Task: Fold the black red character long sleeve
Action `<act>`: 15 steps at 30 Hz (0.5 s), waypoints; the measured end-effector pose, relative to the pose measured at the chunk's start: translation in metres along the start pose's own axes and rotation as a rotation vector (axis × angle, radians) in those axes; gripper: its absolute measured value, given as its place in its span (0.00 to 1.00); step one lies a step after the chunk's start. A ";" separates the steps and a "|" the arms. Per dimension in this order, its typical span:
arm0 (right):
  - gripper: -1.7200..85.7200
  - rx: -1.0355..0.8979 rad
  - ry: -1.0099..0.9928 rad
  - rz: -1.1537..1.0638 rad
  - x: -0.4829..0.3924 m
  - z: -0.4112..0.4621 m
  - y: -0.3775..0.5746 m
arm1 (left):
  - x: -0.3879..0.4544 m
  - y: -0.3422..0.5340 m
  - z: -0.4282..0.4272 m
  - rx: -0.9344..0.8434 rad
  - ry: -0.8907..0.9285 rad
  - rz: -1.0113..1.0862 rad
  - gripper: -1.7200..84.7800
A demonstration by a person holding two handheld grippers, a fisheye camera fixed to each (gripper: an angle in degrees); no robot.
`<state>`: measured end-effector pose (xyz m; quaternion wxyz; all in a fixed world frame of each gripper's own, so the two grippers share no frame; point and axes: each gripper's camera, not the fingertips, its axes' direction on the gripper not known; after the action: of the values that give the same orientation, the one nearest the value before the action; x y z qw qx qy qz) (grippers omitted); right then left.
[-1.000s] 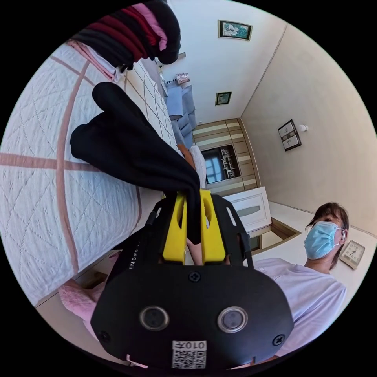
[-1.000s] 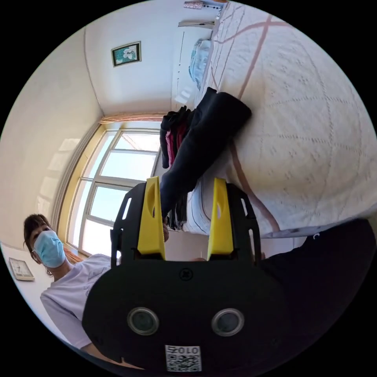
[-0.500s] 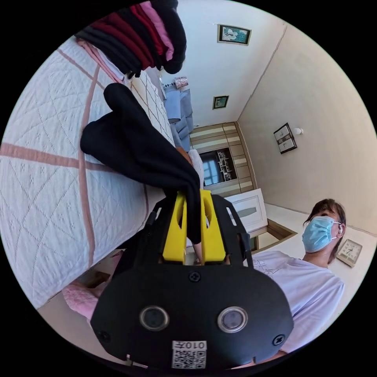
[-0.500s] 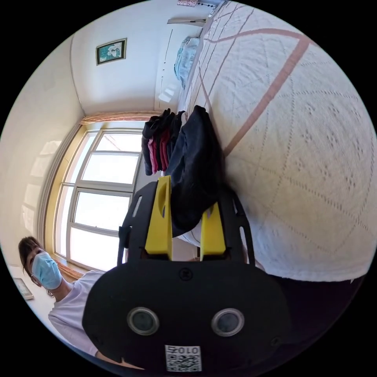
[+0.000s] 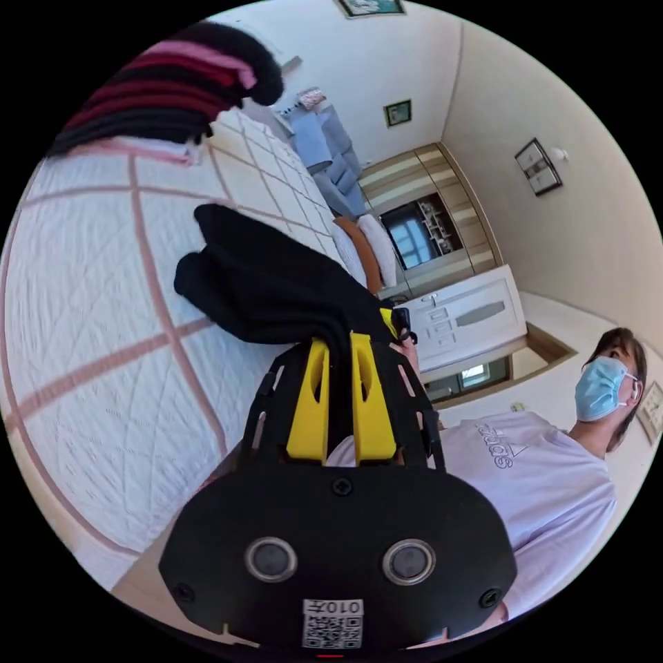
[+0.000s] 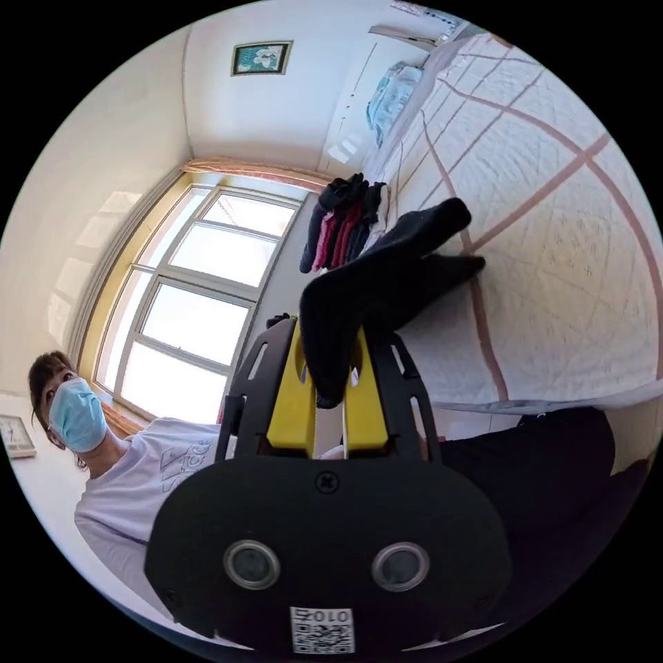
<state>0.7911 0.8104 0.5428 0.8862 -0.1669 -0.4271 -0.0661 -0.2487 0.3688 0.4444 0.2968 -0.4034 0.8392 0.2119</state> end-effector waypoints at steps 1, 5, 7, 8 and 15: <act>0.11 0.028 -0.007 -0.033 -0.017 -0.014 0.015 | 0.013 -0.010 0.001 -0.015 -0.011 0.041 0.10; 0.11 0.139 -0.026 -0.117 -0.066 -0.067 0.073 | 0.092 -0.069 0.030 -0.114 0.068 0.273 0.10; 0.11 0.215 0.004 -0.143 -0.090 -0.101 0.114 | 0.114 -0.091 0.055 -0.158 0.162 0.325 0.10; 0.11 0.236 0.017 -0.140 -0.094 -0.110 0.124 | 0.125 -0.108 0.077 -0.196 0.212 0.344 0.10; 0.11 0.505 0.130 -0.107 -0.125 -0.239 0.153 | 0.189 -0.254 0.253 -0.418 0.380 0.439 0.09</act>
<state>0.9284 0.8663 0.2705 0.9205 0.0868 -0.3806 -0.0147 -0.0559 0.2665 0.1032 -0.0061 -0.2977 0.8846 0.3588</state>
